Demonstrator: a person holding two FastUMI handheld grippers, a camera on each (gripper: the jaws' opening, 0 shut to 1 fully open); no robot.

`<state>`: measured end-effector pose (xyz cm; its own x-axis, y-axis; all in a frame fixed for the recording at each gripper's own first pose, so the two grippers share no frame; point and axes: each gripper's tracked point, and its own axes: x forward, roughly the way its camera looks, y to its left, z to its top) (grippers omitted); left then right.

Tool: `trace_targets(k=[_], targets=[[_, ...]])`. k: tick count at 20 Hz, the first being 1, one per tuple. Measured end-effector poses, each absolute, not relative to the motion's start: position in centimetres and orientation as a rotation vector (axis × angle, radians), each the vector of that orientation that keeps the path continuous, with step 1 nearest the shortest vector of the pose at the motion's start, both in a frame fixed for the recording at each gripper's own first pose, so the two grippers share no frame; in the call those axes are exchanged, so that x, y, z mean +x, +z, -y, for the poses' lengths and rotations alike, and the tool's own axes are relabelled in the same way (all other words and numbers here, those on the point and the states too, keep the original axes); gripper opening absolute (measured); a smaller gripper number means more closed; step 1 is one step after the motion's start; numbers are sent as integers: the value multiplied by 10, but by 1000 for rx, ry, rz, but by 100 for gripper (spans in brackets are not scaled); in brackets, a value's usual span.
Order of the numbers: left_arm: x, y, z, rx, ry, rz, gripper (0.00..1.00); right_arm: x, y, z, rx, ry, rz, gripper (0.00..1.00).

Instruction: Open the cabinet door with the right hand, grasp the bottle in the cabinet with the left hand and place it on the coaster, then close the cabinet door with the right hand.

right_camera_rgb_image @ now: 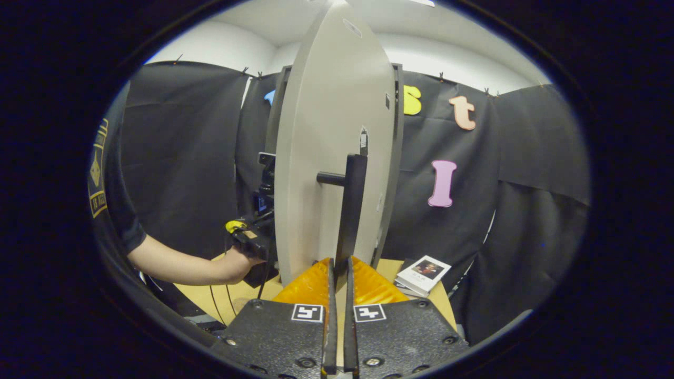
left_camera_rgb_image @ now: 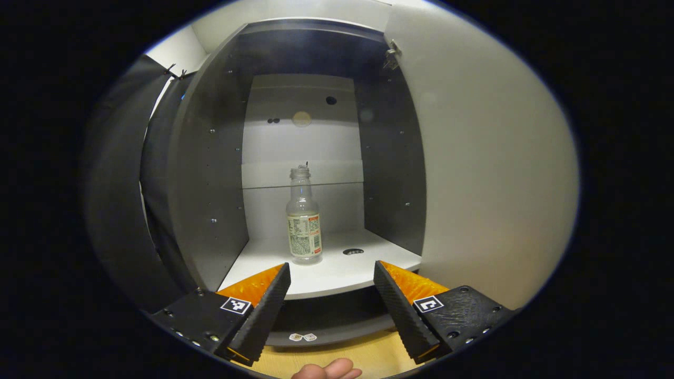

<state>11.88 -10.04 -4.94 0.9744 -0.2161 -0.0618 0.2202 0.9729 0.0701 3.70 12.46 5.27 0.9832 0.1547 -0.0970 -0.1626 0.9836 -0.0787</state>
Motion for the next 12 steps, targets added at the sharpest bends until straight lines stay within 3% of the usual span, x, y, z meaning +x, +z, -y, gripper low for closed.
trace_targets(k=[3,7,8,9,10,12], targets=[[154,-44,90,102,-147,-51,96,25,57,-121,-23,167,-67,10],[192,-29,83,118,-96,-22,96,31,63,-66,-106,37,-26,52],[200,-26,84,117,-86,-26,96,30,64,-60,-117,17,-19,74],[207,-25,84,112,-80,-29,96,29,65,-58,-120,11,-7,78],[215,-24,83,107,-73,-32,96,30,68,-56,-116,7,0,92],[230,-15,83,114,-52,-7,96,31,64,-47,-106,-7,-9,93]])
